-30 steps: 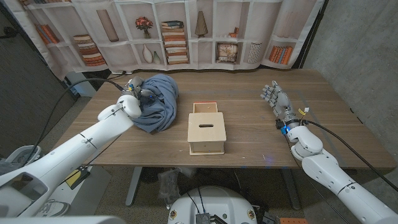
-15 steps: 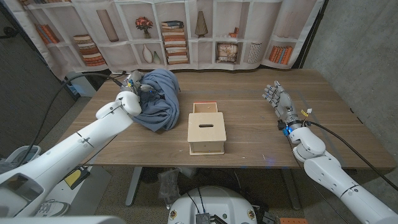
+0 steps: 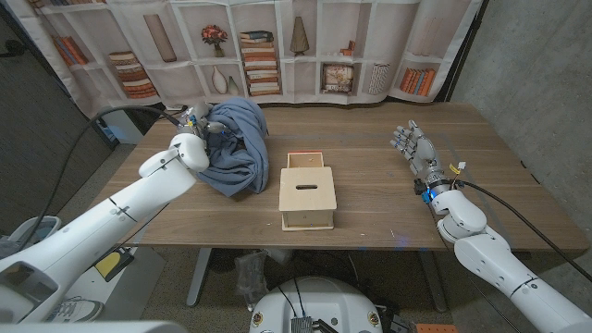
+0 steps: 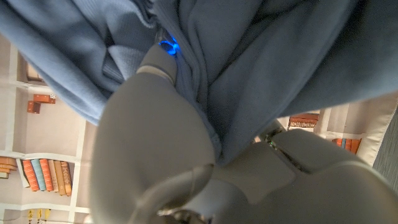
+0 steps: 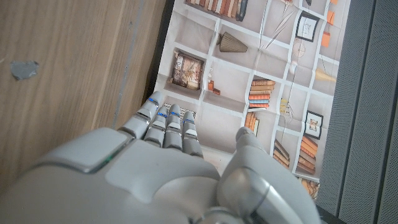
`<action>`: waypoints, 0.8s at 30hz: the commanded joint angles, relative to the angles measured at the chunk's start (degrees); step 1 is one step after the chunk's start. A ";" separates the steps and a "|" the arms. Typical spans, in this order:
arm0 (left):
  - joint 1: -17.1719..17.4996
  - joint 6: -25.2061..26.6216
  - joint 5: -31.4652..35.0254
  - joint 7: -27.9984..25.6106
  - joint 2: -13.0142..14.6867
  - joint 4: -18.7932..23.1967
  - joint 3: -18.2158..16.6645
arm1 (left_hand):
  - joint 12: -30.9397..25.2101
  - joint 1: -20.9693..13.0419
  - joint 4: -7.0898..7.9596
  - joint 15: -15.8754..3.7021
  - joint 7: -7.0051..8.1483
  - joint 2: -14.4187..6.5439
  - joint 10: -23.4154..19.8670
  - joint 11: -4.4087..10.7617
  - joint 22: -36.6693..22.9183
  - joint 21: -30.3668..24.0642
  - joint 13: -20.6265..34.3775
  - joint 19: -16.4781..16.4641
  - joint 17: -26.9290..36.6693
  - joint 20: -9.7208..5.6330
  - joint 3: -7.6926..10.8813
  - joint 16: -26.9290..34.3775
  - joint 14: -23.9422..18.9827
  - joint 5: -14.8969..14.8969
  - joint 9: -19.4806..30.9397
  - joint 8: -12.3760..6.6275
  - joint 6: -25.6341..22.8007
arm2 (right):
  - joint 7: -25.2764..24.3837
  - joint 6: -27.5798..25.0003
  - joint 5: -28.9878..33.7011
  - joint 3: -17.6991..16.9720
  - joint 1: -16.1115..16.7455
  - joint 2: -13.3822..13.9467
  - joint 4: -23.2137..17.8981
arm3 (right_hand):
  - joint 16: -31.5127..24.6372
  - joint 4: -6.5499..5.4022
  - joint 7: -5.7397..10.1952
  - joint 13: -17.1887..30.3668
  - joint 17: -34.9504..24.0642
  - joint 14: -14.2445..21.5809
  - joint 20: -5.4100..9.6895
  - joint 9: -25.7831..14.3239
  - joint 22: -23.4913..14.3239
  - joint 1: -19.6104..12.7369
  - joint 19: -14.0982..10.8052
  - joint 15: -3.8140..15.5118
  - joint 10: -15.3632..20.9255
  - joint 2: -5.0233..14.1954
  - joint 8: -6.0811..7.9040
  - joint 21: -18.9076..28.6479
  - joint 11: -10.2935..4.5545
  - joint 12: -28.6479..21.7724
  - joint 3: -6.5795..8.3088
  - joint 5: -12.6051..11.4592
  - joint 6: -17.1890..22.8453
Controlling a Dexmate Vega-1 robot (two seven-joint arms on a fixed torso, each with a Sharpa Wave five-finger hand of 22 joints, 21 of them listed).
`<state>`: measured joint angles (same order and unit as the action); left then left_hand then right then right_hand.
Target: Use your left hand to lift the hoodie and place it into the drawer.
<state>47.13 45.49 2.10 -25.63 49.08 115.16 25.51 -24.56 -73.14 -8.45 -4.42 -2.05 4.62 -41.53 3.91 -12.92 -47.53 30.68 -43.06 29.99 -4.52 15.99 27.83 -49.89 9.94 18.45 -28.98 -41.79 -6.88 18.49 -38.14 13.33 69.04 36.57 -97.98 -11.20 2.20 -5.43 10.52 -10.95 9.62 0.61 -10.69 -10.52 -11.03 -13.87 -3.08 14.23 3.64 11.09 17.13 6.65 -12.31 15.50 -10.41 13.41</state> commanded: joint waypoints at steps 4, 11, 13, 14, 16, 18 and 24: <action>0.13 -0.79 -0.28 -0.37 0.14 0.64 -1.36 | 0.17 -11.39 0.77 -5.77 -0.14 -12.26 -0.62 -0.03 0.06 -0.92 0.34 0.15 0.34 -1.41 1.33 0.10 -2.75 0.40 0.44 -0.30 -0.51 | -0.97 -1.13 0.71 0.01 0.04 0.18 -1.10 | 0.01 0.34 -0.19 0.20 -0.17 0.60 0.12 -0.09 -0.27 -0.36 -0.52 -0.16 0.40 -0.36 0.10 -0.24 0.01 0.07 0.05 -0.23 0.28; -0.85 -1.44 0.07 -0.17 0.29 0.92 -1.49 | 0.36 -11.34 0.73 -5.74 -0.22 -12.23 -0.72 0.01 0.26 -1.39 0.61 0.22 0.40 -1.47 1.50 -0.04 -2.81 0.41 0.52 -0.22 -0.47 | -0.90 -1.14 1.05 0.31 -0.59 -0.07 -0.65 | 0.01 0.36 -0.19 0.20 -0.17 0.61 0.15 -0.09 -0.27 -0.34 -0.55 -0.11 0.41 -0.36 0.10 -0.31 0.16 0.07 0.03 -0.23 0.29; -1.20 -0.94 0.28 -0.15 0.18 1.13 -1.37 | 0.41 -11.31 0.73 -5.73 -0.15 -12.22 -0.70 0.05 0.31 -1.49 0.66 0.21 0.42 -1.53 1.54 -0.04 -2.89 0.41 0.54 -0.21 -0.47 | -1.00 -1.14 1.05 0.37 -0.72 -0.23 -0.58 | 0.02 0.37 -0.19 0.20 -0.17 0.59 0.14 -0.09 -0.27 -0.33 -0.56 -0.04 0.44 -0.35 0.12 -0.33 0.16 0.05 0.03 -0.23 0.34; -1.24 -1.37 0.37 -0.04 0.37 1.15 -1.35 | 0.41 -11.31 0.73 -5.72 -0.12 -12.22 -0.77 0.04 0.32 -1.52 0.68 0.24 0.42 -1.54 1.55 -0.04 -2.91 0.41 0.53 -0.21 -0.52 | -0.95 -1.11 1.12 0.42 -0.78 -0.23 -0.53 | 0.02 0.37 -0.18 0.20 -0.17 0.58 0.14 -0.09 -0.28 -0.33 -0.56 -0.08 0.47 -0.35 0.12 -0.34 0.17 0.04 0.03 -0.23 0.34; -1.49 -0.89 0.53 -0.08 0.23 1.38 -1.33 | 0.43 -11.26 0.74 -5.79 -0.14 -12.22 -0.93 0.08 0.39 -1.67 0.77 0.27 0.45 -1.55 1.61 -0.05 -3.03 0.40 0.56 -0.21 -0.58 | -0.95 -1.05 1.27 0.51 -0.88 -0.27 -0.44 | 0.03 0.38 -0.15 0.20 -0.17 0.58 0.14 -0.09 -0.28 -0.33 -0.56 -0.12 0.46 -0.35 0.11 -0.35 0.17 0.05 0.02 -0.23 0.31; -1.64 -0.83 0.69 -0.02 0.32 1.61 -1.34 | 0.47 -11.23 0.72 -5.76 -0.13 -12.18 -1.04 0.06 0.47 -1.84 0.86 0.29 0.47 -1.54 1.66 -0.09 -3.09 0.40 0.56 -0.16 -0.53 | -0.92 -0.97 1.32 0.56 -0.94 -0.32 -0.41 | 0.03 0.39 -0.15 0.20 -0.17 0.59 0.14 -0.09 -0.28 -0.34 -0.57 -0.14 0.42 -0.34 0.10 -0.38 0.05 0.07 0.03 -0.23 0.30; -1.88 -0.36 1.16 0.06 0.58 2.63 -1.54 | 0.62 -11.15 0.72 -5.82 -0.15 -12.15 -1.12 -0.05 0.62 -2.21 1.06 0.27 0.53 -1.59 1.79 -0.18 -3.14 0.40 0.61 -0.12 -0.59 | -1.08 -0.86 1.37 0.56 -0.94 -0.47 -0.47 | 0.03 0.41 -0.18 0.20 -0.17 0.59 0.13 -0.09 -0.28 -0.32 -0.60 -0.16 0.36 -0.32 0.10 -0.46 0.03 0.09 0.01 -0.23 0.28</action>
<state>45.99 44.59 2.39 -25.90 49.31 116.53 24.22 -24.30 -72.84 -8.56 -4.30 -2.05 4.33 -41.89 3.90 -12.18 -49.32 31.49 -43.04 30.30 -4.51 16.42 27.28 -50.40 9.98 18.77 -29.05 -41.77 -7.77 17.47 -37.06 13.69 68.43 36.42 -98.67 -11.20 2.19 -5.43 10.52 -10.95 9.62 0.61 -10.69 -10.52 -11.03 -13.87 -3.08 14.23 3.64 11.09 16.73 6.65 -12.31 15.51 -10.41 13.41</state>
